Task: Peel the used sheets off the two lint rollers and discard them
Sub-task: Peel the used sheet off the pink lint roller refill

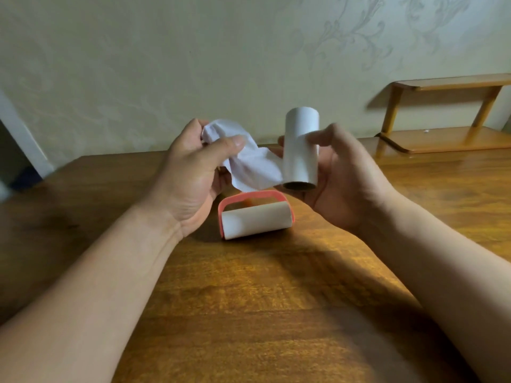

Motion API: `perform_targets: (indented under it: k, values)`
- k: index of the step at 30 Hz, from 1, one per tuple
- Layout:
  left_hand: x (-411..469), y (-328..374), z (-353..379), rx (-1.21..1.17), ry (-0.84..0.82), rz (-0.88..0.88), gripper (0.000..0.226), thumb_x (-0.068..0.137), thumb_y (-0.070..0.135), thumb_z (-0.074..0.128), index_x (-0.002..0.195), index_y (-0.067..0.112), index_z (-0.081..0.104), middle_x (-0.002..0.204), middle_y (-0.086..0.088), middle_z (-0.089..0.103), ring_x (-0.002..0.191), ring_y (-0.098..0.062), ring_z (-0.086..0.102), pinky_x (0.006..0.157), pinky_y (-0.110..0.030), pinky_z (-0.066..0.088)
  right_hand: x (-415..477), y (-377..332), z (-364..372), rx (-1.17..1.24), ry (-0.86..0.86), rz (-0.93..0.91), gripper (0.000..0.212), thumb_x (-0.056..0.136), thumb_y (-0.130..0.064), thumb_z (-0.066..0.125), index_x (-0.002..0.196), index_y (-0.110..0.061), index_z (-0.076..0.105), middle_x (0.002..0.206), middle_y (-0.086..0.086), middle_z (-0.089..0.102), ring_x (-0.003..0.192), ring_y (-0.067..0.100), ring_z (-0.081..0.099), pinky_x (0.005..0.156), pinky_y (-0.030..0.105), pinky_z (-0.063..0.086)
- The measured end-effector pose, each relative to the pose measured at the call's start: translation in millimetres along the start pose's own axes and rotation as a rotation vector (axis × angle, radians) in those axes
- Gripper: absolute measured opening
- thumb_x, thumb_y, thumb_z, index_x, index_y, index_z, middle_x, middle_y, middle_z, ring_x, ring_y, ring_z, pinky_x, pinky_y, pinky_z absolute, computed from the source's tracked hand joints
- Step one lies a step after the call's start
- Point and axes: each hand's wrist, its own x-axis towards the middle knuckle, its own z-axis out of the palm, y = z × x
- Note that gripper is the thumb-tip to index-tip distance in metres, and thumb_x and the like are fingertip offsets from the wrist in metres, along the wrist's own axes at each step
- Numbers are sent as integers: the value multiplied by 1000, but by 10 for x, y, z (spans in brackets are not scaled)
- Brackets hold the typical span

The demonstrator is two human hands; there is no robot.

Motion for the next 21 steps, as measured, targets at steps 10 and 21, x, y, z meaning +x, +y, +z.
perform_targets:
  k: [10, 21]
  values:
    - [23, -49, -18, 3, 34, 65, 22, 93, 6, 72, 104, 20, 58, 92, 0, 69, 87, -12, 68, 75, -27, 56, 25, -57, -82, -84, 207, -24, 45, 105, -36, 66, 136, -4, 65, 106, 13, 72, 94, 24, 76, 82, 38, 64]
    - [47, -82, -55, -4, 78, 20, 22, 87, 17, 74, 106, 22, 63, 94, 3, 75, 93, -14, 72, 79, -36, 54, 12, -152, -252, 65, 229, -25, 68, 93, -41, 80, 145, -4, 55, 103, 15, 71, 80, 24, 76, 77, 38, 64]
